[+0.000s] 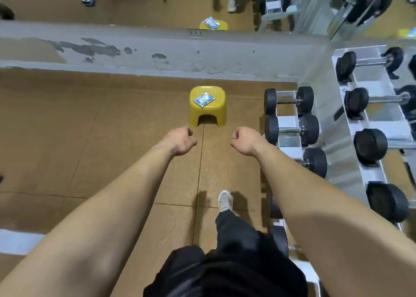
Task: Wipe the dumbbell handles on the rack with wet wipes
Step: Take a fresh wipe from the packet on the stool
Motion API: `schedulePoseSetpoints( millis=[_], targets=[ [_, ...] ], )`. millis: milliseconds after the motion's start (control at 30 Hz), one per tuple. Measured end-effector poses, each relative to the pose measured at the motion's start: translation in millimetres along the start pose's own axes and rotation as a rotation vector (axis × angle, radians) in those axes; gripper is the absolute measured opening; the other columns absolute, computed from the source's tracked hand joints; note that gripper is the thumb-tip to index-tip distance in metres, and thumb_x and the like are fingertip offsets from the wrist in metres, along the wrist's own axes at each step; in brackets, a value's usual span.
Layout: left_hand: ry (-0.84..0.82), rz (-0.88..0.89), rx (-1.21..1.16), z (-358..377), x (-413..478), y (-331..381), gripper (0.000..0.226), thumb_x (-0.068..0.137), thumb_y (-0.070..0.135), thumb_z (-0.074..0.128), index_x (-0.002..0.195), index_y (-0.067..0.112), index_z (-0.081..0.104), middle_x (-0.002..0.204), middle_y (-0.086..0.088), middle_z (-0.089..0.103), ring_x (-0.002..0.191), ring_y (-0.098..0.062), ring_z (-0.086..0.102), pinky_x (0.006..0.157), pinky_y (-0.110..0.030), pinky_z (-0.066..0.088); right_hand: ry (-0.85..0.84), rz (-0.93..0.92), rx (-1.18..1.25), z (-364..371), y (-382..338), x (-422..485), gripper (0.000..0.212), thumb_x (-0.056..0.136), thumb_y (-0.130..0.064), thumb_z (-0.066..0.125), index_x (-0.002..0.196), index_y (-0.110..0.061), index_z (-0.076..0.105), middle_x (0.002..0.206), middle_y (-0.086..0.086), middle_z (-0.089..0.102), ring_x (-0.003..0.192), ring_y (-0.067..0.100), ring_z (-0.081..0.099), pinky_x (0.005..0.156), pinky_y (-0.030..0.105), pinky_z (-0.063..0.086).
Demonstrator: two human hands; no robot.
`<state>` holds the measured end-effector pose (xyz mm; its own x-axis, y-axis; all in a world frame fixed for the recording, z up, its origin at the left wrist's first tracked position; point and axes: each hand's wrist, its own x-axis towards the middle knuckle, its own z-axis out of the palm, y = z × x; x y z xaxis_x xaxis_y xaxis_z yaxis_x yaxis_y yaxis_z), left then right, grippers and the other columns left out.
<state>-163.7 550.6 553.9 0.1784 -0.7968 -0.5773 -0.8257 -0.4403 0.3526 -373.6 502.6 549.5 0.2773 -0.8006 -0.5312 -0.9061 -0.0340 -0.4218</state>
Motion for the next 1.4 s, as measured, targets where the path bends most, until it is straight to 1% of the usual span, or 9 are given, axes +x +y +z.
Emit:
schedulePoseSetpoints(
  millis=[267, 433, 533, 633, 767, 867, 1033, 1200, 1400],
  targets=[
    [-0.040, -0.049, -0.051, -68.0, 153.5, 49.6, 0.037, 0.097, 0.032, 0.057, 0.130, 0.015, 0.058, 0.132, -0.011, 0.063, 0.122, -0.031, 0.056, 0.097, -0.029, 0.043, -0.020, -0.022, -0.028, -97.2, -16.2, 182.2, 0.006, 0.094, -0.020, 0.055, 0.094, -0.016, 0.059, 0.115, 0.013, 0.068, 0.107, 0.036, 0.061, 0.093, 0.041, 0.052],
    [-0.123, -0.090, -0.051, -91.4, 264.2, 47.2, 0.038, 0.098, 0.031, 0.057, 0.131, 0.013, 0.058, 0.134, -0.012, 0.062, 0.124, -0.032, 0.055, 0.098, -0.030, 0.042, -0.102, 0.037, -0.024, -111.0, -22.7, 292.2, 0.014, 0.092, -0.019, 0.052, 0.102, -0.013, 0.059, 0.113, 0.011, 0.064, 0.104, 0.032, 0.058, 0.078, 0.033, 0.044],
    [-0.174, -0.107, -0.086, -101.5, 343.4, 39.5, 0.025, 0.097, 0.030, 0.057, 0.117, 0.017, 0.061, 0.121, -0.010, 0.065, 0.116, -0.032, 0.058, 0.088, -0.028, 0.040, -0.109, 0.088, 0.018, -110.6, -25.3, 367.3, 0.029, 0.091, -0.023, 0.056, 0.117, -0.011, 0.062, 0.123, 0.012, 0.062, 0.112, 0.031, 0.058, 0.088, 0.036, 0.049],
    [-0.190, -0.147, -0.172, -103.1, 420.5, 31.0, 0.025, 0.095, 0.033, 0.059, 0.116, 0.020, 0.061, 0.113, -0.002, 0.062, 0.105, -0.026, 0.058, 0.084, -0.026, 0.040, -0.137, 0.119, 0.026, -103.3, -27.1, 444.6, 0.023, 0.090, -0.021, 0.056, 0.107, -0.010, 0.066, 0.112, 0.011, 0.067, 0.107, 0.032, 0.061, 0.081, 0.034, 0.048],
    [-0.222, -0.170, -0.183, -88.9, 520.6, 14.8, 0.016, 0.096, 0.029, 0.055, 0.107, 0.020, 0.061, 0.118, -0.008, 0.066, 0.102, -0.025, 0.058, 0.088, -0.033, 0.047, -0.178, 0.182, 0.098, -78.6, -24.3, 545.3, 0.018, 0.090, -0.023, 0.057, 0.106, -0.017, 0.062, 0.110, 0.005, 0.066, 0.101, 0.027, 0.061, 0.078, 0.031, 0.044],
    [-0.233, -0.207, -0.187, -66.0, 592.5, 5.7, 0.029, 0.098, 0.032, 0.052, 0.119, 0.015, 0.062, 0.120, -0.007, 0.065, 0.112, -0.027, 0.060, 0.093, -0.033, 0.047, -0.220, 0.207, 0.164, -51.3, -16.4, 617.7, 0.017, 0.092, -0.025, 0.056, 0.109, -0.026, 0.057, 0.112, -0.001, 0.060, 0.100, 0.022, 0.058, 0.083, 0.032, 0.046],
    [-0.264, -0.190, -0.137, 8.5, 705.0, -11.8, 0.019, 0.094, 0.028, 0.052, 0.108, 0.019, 0.060, 0.109, -0.007, 0.065, 0.108, -0.032, 0.061, 0.092, -0.039, 0.049, -0.264, 0.201, 0.217, 13.6, 22.9, 728.0, 0.029, 0.095, -0.021, 0.055, 0.124, -0.019, 0.056, 0.112, 0.002, 0.059, 0.092, 0.023, 0.060, 0.074, 0.032, 0.044],
    [-0.141, -0.184, -0.115, 84.4, 793.0, -32.1, 0.040, 0.094, 0.016, 0.054, 0.134, 0.024, 0.057, 0.131, -0.006, 0.059, 0.123, -0.030, 0.052, 0.095, -0.042, 0.050, -0.295, 0.179, 0.211, 84.5, 73.0, 815.6, 0.041, 0.097, -0.016, 0.053, 0.138, -0.016, 0.052, 0.127, 0.007, 0.057, 0.099, 0.023, 0.059, 0.080, 0.035, 0.048],
    [0.079, -0.095, 0.036, 142.3, 855.5, -54.6, 0.061, 0.089, -0.001, 0.050, 0.139, 0.034, 0.052, 0.132, -0.004, 0.044, 0.123, -0.029, 0.035, 0.082, -0.031, 0.042, -0.294, 0.164, 0.345, 148.4, 109.5, 868.1, 0.027, 0.099, -0.014, 0.049, 0.123, -0.021, 0.058, 0.097, -0.006, 0.055, 0.074, 0.010, 0.052, 0.060, 0.023, 0.039]
  ],
)
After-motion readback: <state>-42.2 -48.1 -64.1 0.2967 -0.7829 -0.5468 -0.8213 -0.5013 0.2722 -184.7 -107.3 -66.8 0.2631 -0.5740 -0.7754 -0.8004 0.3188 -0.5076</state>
